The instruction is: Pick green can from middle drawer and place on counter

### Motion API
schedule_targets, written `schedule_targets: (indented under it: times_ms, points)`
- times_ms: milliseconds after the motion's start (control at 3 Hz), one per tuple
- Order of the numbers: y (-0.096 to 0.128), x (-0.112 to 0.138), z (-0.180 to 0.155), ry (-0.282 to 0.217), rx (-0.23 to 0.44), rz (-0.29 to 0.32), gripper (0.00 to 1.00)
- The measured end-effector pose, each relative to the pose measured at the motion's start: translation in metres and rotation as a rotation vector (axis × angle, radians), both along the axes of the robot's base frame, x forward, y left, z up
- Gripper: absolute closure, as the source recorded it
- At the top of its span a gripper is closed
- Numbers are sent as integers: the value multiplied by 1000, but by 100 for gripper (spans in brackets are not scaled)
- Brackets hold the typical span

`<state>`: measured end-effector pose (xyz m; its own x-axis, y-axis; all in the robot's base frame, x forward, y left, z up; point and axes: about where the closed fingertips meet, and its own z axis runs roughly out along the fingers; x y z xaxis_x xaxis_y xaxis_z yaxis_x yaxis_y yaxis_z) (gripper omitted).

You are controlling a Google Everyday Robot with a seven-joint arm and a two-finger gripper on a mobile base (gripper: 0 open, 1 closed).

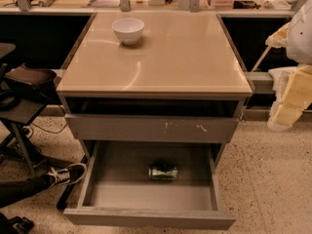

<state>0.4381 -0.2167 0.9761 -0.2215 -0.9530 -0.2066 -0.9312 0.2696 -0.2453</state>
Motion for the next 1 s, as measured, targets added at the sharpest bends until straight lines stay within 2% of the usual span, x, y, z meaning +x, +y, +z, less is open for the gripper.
schedule_targets:
  times_ms: [333, 667, 1000]
  points:
    - [0, 0, 0, 0, 0, 0, 0]
    - [7, -7, -16, 0, -1, 39, 0]
    - [26, -24, -68, 13, 80, 137, 0]
